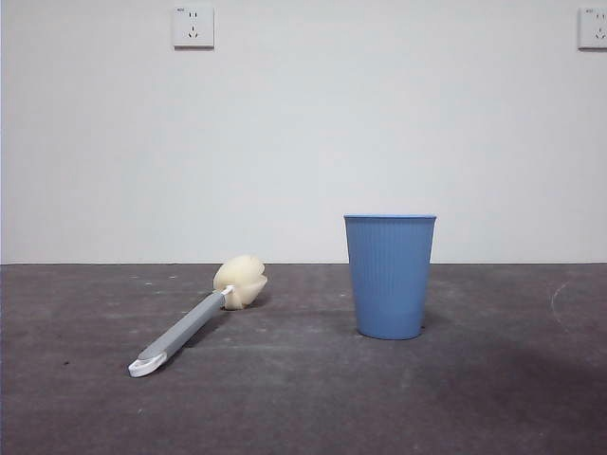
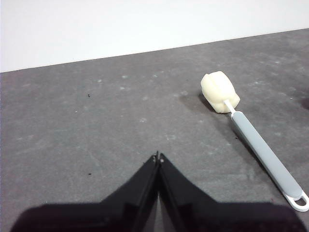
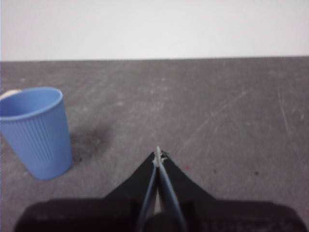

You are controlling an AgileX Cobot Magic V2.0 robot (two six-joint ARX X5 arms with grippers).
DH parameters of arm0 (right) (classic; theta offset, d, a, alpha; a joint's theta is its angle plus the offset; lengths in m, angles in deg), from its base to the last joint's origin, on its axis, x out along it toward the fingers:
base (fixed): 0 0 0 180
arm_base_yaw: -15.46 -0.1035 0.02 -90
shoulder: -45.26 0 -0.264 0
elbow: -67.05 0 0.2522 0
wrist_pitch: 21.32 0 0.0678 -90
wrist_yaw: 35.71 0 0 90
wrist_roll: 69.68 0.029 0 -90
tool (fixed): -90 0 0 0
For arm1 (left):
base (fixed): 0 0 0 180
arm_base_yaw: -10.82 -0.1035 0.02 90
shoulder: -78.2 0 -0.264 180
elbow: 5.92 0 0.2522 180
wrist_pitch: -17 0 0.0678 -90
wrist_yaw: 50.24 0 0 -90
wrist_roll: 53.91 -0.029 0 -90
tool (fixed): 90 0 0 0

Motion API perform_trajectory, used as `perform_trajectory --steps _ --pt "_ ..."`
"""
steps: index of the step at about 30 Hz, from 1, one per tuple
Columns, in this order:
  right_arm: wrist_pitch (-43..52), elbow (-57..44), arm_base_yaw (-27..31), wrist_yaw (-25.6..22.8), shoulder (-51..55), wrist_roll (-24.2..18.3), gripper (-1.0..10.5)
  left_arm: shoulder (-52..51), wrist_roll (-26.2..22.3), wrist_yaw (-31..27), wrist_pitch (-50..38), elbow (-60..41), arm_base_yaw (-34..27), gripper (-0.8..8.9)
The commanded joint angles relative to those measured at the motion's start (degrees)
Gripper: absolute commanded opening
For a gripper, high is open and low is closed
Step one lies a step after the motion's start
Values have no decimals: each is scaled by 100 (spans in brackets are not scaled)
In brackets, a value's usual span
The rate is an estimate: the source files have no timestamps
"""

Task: Pick up the cup brush,pick up the cup,insert the brush into the cup,clean the cup,put the cup brush back,put the cup back to the fixed position on the table

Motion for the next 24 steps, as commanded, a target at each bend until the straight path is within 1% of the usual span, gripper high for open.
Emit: perform_trajectory --steps 1,24 --pt "-297 -48 7 2 22 76 1 -15 52 -7 -15 -79 -11 -4" --pt "-249 -46 4 -35 -13 120 1 -15 52 -7 -15 -79 -11 -4"
